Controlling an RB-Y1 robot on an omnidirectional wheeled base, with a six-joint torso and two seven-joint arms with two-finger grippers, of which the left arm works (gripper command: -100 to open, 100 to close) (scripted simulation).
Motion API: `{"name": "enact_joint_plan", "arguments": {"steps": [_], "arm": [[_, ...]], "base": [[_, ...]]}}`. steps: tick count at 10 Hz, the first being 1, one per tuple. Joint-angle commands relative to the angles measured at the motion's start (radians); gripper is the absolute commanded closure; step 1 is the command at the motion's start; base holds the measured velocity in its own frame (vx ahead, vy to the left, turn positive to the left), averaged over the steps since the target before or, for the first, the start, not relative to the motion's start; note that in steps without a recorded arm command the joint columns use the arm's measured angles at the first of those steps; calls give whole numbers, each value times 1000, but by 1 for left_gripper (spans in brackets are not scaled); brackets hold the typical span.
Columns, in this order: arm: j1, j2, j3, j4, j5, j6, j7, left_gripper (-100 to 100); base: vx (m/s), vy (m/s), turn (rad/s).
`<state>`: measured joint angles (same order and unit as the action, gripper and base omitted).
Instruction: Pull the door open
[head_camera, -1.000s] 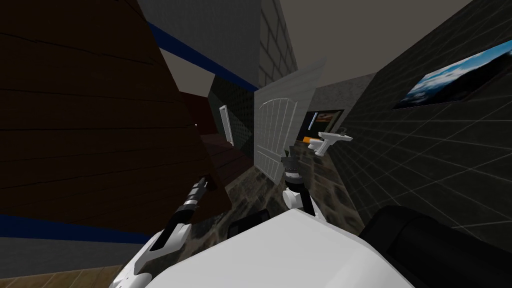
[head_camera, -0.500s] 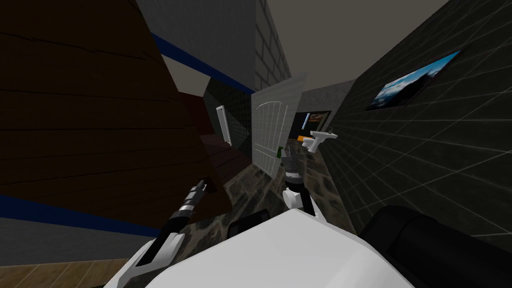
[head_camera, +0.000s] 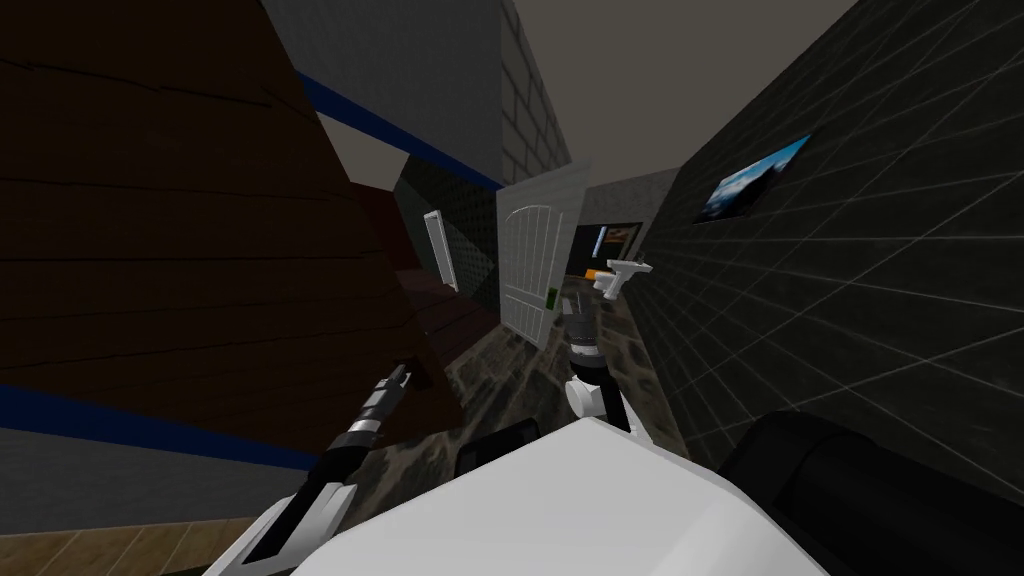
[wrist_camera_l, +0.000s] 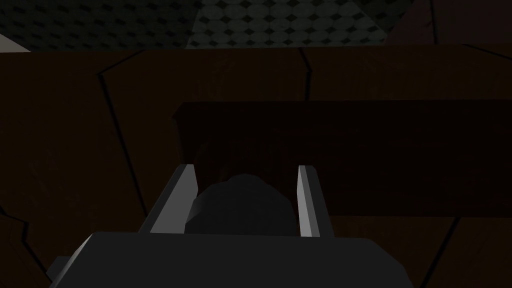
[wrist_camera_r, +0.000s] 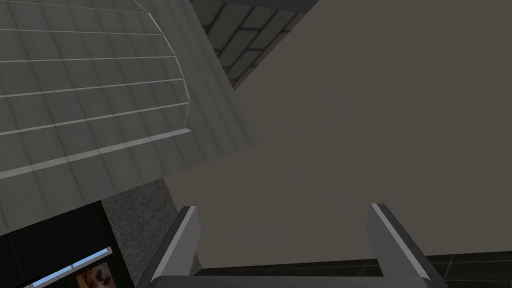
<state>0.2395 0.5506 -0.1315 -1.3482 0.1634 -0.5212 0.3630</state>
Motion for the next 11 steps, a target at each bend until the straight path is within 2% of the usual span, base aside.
{"name": "enact_joint_plan", "arguments": {"steps": [1, 5, 6, 7, 11], "arm": [[24, 26, -10, -10, 3, -23, 16, 100], [66, 79, -32, -24, 8, -77, 48, 100], [61, 70, -33, -25, 6, -66, 43, 100], [75, 88, -36, -8, 9, -100, 56, 100], [101, 127, -38, 30, 18, -175, 84, 100]], "base": [[-223, 66, -132], [-203, 105, -122], [-100, 27, -23], [-88, 31, -98], [-104, 32, -101]]}}
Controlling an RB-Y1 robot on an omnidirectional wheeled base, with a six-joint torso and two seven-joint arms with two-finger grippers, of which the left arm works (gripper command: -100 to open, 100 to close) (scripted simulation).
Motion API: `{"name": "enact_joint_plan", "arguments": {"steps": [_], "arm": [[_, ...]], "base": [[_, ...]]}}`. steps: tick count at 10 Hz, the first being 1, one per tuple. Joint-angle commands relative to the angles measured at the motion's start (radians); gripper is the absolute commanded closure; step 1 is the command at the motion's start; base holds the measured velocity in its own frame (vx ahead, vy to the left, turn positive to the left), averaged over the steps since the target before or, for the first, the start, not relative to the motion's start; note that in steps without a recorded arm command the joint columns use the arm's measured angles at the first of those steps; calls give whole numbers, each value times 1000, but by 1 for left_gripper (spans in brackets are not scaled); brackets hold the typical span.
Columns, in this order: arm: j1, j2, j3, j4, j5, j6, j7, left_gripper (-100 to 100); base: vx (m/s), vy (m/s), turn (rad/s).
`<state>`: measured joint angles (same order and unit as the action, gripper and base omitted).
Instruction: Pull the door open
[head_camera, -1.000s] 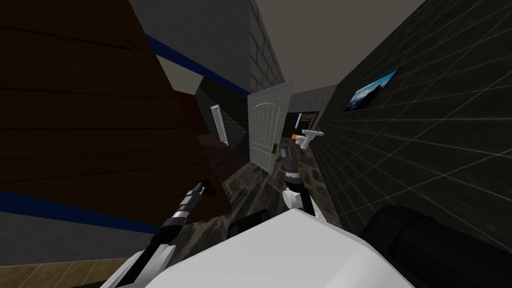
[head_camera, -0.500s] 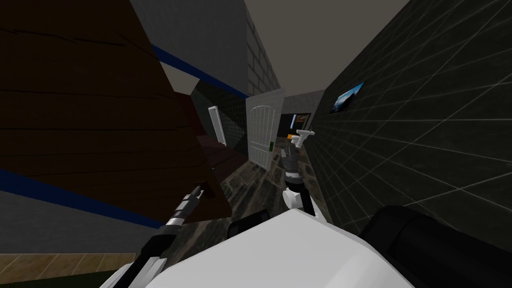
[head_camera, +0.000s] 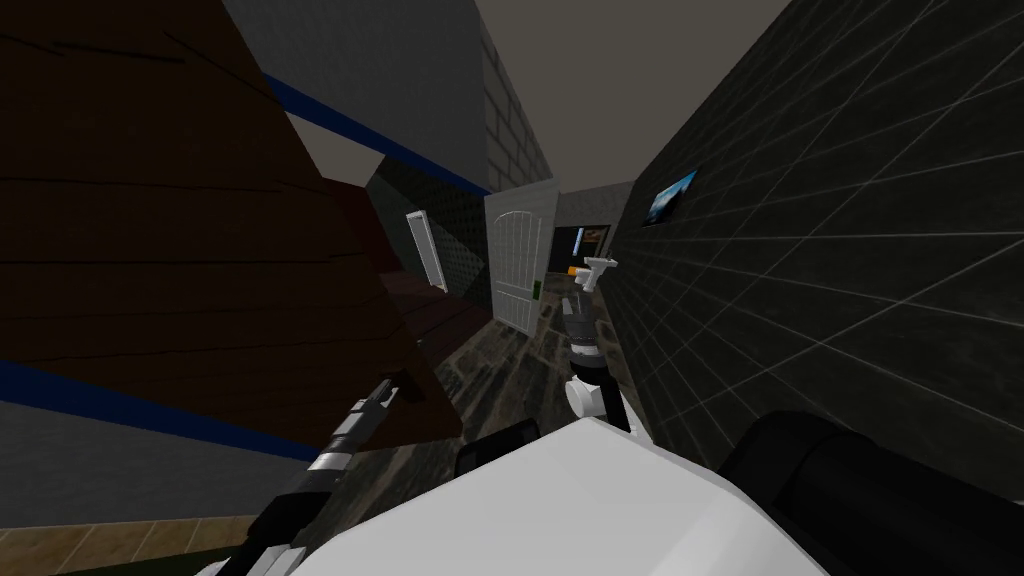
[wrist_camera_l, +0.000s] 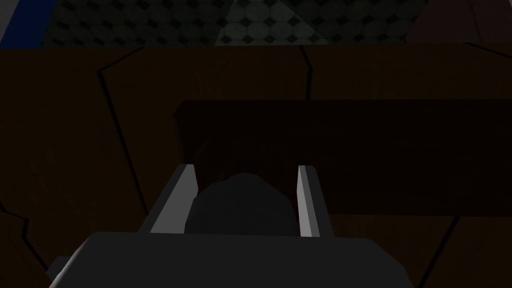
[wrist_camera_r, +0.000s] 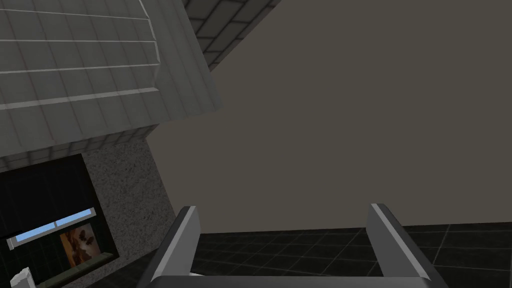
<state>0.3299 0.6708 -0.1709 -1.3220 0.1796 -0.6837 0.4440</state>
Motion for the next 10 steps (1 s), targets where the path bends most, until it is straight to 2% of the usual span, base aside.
{"name": "enact_joint_plan", "arguments": {"steps": [1, 6, 9, 10], "arm": [[18, 18, 1, 16, 4, -35, 11, 100], [58, 78, -1, 75, 17, -150, 54, 100], [78, 108, -3, 105, 24, -207, 75, 100], [87, 122, -3, 119, 27, -234, 85, 100]], "base": [[-85, 10, -110], [-101, 33, -108], [-103, 19, -90], [-111, 29, -103]]}}
